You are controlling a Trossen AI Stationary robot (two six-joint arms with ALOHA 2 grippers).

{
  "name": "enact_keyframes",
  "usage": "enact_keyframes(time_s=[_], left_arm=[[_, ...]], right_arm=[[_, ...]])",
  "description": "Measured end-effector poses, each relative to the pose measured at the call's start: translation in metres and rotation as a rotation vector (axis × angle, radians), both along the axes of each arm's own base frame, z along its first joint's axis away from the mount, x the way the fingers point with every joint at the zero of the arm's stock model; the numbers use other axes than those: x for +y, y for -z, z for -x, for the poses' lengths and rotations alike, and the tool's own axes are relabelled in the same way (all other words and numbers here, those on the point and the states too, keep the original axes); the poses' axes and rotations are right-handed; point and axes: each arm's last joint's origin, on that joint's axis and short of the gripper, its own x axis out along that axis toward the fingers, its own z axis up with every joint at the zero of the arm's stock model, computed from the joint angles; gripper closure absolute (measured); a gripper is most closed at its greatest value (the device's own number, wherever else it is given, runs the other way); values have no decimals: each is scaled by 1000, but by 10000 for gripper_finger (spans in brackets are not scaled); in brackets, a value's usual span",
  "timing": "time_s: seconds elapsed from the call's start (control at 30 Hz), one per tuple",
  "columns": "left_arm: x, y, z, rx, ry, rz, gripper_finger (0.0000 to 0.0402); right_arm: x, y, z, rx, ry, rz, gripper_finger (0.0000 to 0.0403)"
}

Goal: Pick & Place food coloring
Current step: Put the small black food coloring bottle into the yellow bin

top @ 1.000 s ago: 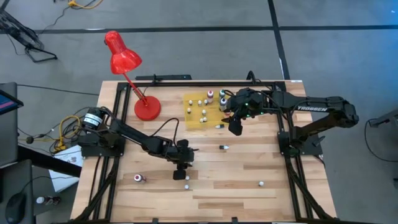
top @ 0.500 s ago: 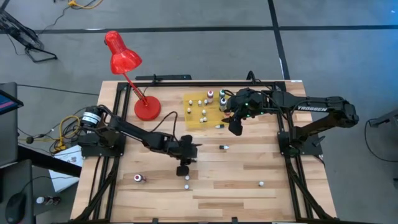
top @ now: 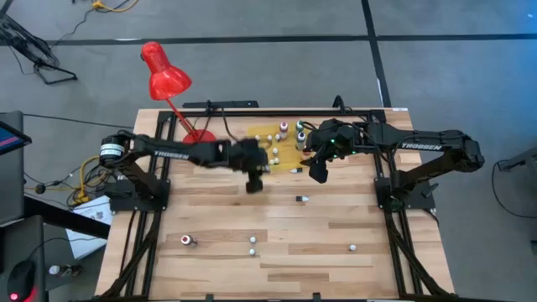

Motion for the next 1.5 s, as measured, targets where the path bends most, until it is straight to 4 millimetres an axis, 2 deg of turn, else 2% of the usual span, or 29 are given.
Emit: enact_keyframes(time_s=[0.23, 0.4, 0.7, 0.83, 0.97, 1.33, 1.5], left_arm=[[65, 27, 5, 53, -182, 8, 337], [88, 51, 6, 107, -254, 38, 337], [96, 59, 0, 61, -276, 34, 337], [97, 73, -3, 91, -271, 47, 337], [98, 79, -5, 96, -277, 44, 337], [99, 78, -5, 89, -311, 42, 336], [100, 79, -4, 86, -365, 50, 309]], right_arm=[[0, -2, -2, -26, 0, 4, 198], [0, -3, -2, -36, 0, 6, 198], [0, -3, -3, -44, -1, 9, 198], [-1, -3, -3, -44, -4, 12, 198], [-1, -3, -3, -44, -5, 14, 198], [-1, -3, -3, -43, -5, 15, 198], [-1, -3, -3, -44, -5, 14, 198]])
